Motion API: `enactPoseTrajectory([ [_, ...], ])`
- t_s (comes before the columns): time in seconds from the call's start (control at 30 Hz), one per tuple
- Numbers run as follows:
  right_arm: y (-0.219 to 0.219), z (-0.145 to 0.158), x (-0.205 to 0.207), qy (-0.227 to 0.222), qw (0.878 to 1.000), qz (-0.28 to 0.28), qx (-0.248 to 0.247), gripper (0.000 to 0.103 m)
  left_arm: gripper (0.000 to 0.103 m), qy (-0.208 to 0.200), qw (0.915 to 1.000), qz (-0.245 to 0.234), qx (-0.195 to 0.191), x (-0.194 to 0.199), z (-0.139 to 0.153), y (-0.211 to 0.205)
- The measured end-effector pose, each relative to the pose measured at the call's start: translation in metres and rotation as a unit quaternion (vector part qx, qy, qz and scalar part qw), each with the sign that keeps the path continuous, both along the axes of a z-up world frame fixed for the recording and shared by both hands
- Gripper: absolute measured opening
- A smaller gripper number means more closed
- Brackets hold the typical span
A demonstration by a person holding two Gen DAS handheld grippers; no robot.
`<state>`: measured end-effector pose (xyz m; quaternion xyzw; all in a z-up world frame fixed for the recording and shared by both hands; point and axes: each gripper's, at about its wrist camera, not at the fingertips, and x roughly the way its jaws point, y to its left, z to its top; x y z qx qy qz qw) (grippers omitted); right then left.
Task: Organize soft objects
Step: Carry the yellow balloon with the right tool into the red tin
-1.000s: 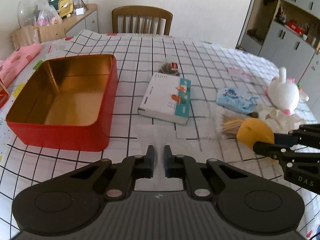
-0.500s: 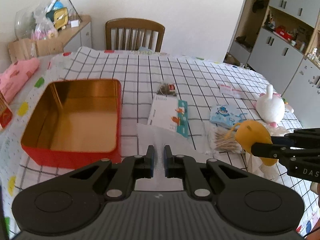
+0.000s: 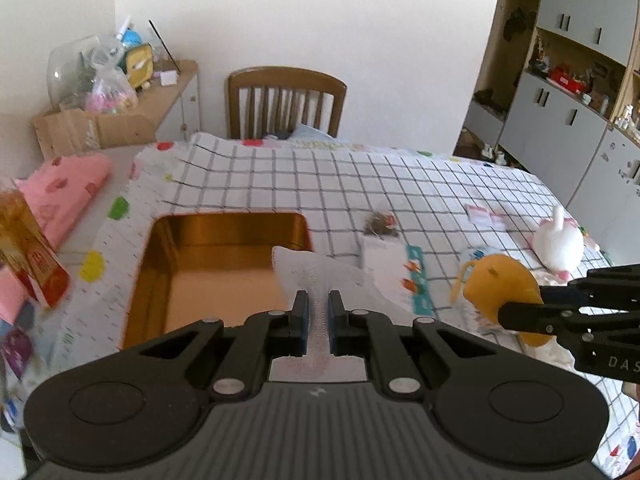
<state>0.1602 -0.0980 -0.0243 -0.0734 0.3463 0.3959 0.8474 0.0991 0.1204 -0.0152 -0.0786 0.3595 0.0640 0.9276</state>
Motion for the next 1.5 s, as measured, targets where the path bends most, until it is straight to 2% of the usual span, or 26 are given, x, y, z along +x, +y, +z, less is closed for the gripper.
enactPoseTrajectory([
  [0.37, 0.066, 0.014, 0.0, 0.001, 1.0, 0.008, 0.011, 0.023, 0.009, -0.025, 0.9984, 0.025, 0.045, 0.005, 0.029, 0.06],
  [0.73, 0.132, 0.015, 0.021, 0.015, 1.0, 0.018, 0.006, 0.023, 0.009, -0.039, 0.9958, 0.041, 0.072, 0.032, 0.04, 0.101],
  [0.9, 0.154, 0.001, 0.038, 0.03, 0.999, 0.006, -0.011, 0.023, 0.009, -0.017, 0.9971, 0.026, 0.069, 0.049, 0.021, 0.104],
  [1.2, 0.182, -0.038, 0.069, 0.076, 0.996, -0.011, -0.039, 0.023, 0.009, 0.041, 0.9972, 0.005, 0.062, 0.074, -0.032, 0.107],
  [1.5, 0.205, -0.055, 0.094, 0.079, 0.994, 0.009, -0.074, 0.024, 0.009, 0.083, 0.995, -0.034, 0.044, 0.075, -0.068, 0.097],
])
